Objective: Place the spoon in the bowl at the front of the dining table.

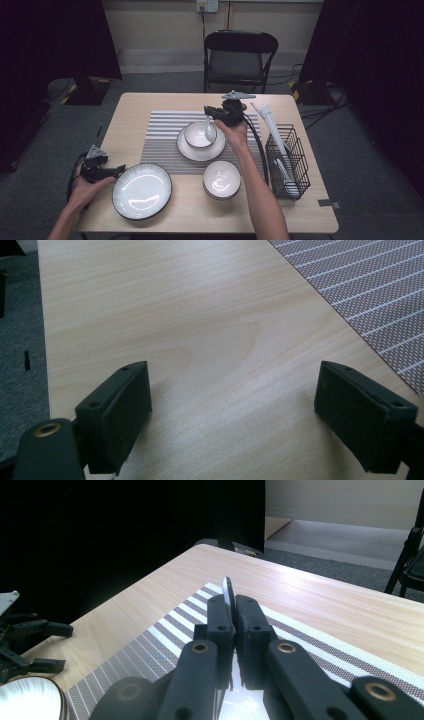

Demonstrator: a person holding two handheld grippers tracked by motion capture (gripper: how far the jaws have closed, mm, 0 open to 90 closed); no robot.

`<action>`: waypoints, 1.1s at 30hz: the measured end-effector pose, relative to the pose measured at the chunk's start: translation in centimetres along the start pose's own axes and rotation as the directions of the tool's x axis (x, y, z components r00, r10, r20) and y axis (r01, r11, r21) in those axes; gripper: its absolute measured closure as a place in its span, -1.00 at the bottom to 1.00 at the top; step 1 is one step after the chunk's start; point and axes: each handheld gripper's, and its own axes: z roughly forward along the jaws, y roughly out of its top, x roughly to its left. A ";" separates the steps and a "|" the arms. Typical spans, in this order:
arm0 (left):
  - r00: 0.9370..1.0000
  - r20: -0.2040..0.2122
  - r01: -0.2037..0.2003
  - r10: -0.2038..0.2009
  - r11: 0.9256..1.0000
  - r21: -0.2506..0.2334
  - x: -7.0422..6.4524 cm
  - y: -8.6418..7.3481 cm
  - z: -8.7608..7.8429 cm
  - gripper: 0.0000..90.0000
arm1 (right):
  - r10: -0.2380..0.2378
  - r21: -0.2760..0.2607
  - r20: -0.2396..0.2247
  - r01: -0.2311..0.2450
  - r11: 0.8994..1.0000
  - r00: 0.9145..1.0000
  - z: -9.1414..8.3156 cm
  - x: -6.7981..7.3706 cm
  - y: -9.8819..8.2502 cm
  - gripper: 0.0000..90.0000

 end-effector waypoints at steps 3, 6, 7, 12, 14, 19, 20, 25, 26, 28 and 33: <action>1.000 0.001 0.000 0.000 1.000 0.000 0.0 0.0 0.0 -0.67 | -0.010 0.005 0.004 0.010 1.000 1.000 -0.1 0.2 0.0 0.93; 1.000 0.000 0.000 0.000 1.000 0.000 0.0 0.0 0.0 -0.67 | -0.015 0.007 0.003 0.015 1.000 1.000 0.0 0.3 0.1 0.93; 1.000 0.000 -0.001 0.001 1.000 0.000 0.0 0.0 0.0 -0.67 | -0.014 0.007 0.005 0.014 1.000 1.000 0.1 0.3 0.1 0.93; 1.000 0.002 -0.003 0.003 1.000 0.001 0.0 0.0 0.0 -0.67 | 0.002 0.000 0.006 -0.002 1.000 1.000 0.3 0.1 -0.1 0.93; 1.000 0.002 -0.003 0.003 1.000 0.001 0.0 0.0 0.0 -0.67 | 0.000 0.000 0.002 0.000 1.000 1.000 0.4 0.2 -0.1 0.93; 1.000 0.002 -0.003 0.003 1.000 0.001 0.0 0.0 0.0 -0.67 | -0.009 0.012 0.003 0.009 1.000 1.000 0.5 0.5 -0.2 0.93; 1.000 0.002 -0.003 0.003 1.000 0.001 0.0 0.0 0.0 -0.67 | -0.012 0.015 0.003 0.012 1.000 1.000 0.6 0.4 -0.2 0.93; 1.000 0.002 -0.003 0.003 1.000 0.001 0.0 0.0 0.0 -0.67 | -0.008 0.022 0.012 0.007 1.000 1.000 1.0 0.2 -0.4 0.93; 1.000 0.002 -0.003 0.003 1.000 0.001 0.0 0.0 0.0 -0.67 | -0.005 0.021 0.011 0.004 1.000 1.000 0.9 0.2 -0.4 0.93; 1.000 0.002 -0.003 0.003 1.000 0.001 0.0 0.0 0.0 -0.67 | -0.003 0.023 0.012 0.003 1.000 1.000 1.0 0.1 -0.5 0.93; 1.000 0.002 -0.003 0.003 1.000 0.001 0.0 0.0 0.0 -0.67 | -0.016 0.035 0.001 0.016 0.999 1.000 1.0 0.5 -0.9 0.93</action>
